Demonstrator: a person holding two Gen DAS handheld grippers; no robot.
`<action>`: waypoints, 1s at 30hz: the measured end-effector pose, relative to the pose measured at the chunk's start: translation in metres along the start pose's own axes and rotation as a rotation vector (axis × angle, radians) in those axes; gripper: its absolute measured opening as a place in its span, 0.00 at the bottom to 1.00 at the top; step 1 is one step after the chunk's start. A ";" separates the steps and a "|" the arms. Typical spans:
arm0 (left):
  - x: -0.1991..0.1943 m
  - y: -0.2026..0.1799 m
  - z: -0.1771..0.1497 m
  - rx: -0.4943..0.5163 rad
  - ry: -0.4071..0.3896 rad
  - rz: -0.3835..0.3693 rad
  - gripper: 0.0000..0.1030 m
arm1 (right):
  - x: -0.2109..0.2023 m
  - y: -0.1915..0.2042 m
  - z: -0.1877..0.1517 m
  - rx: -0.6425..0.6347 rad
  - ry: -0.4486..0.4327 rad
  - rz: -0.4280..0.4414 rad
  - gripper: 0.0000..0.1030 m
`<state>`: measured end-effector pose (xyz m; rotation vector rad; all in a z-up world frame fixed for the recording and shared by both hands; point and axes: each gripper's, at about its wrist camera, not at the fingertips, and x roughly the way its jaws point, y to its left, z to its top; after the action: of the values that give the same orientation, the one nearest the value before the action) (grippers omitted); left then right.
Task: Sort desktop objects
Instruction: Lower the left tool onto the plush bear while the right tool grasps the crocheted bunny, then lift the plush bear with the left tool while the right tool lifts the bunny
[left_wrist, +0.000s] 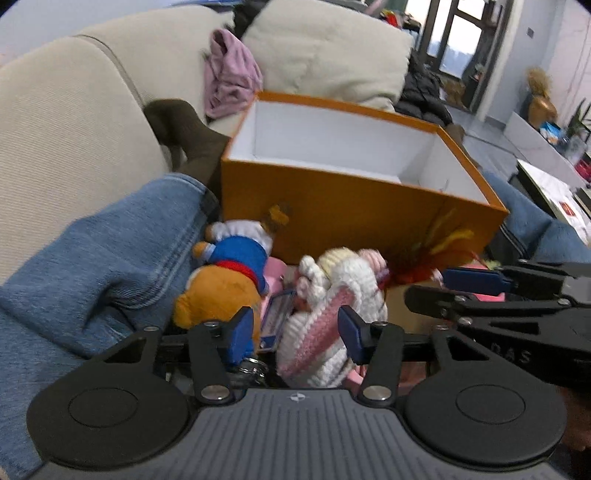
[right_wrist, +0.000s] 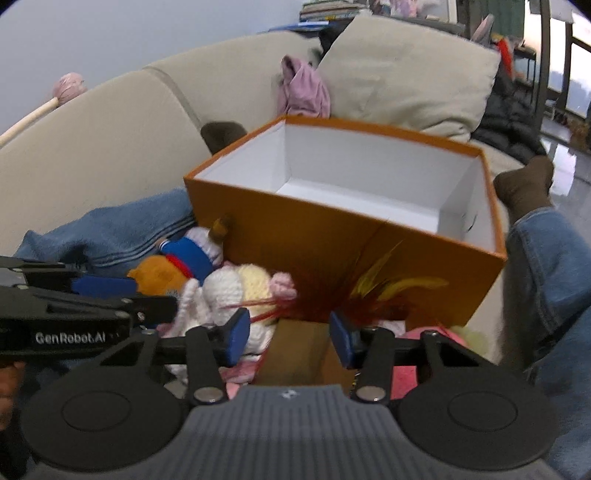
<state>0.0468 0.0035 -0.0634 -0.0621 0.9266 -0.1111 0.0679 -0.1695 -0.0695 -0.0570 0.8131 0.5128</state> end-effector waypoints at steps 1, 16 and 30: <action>0.004 0.000 0.000 0.000 0.015 -0.004 0.58 | 0.002 0.000 0.000 -0.002 0.009 0.011 0.39; -0.011 0.040 0.011 -0.038 0.012 0.141 0.56 | 0.035 0.038 0.024 -0.013 0.100 0.099 0.65; -0.012 0.045 0.010 -0.032 0.009 0.099 0.51 | 0.058 0.049 0.026 -0.097 0.110 -0.002 0.48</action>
<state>0.0505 0.0498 -0.0529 -0.0451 0.9392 -0.0054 0.0957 -0.0961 -0.0852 -0.1770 0.8948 0.5510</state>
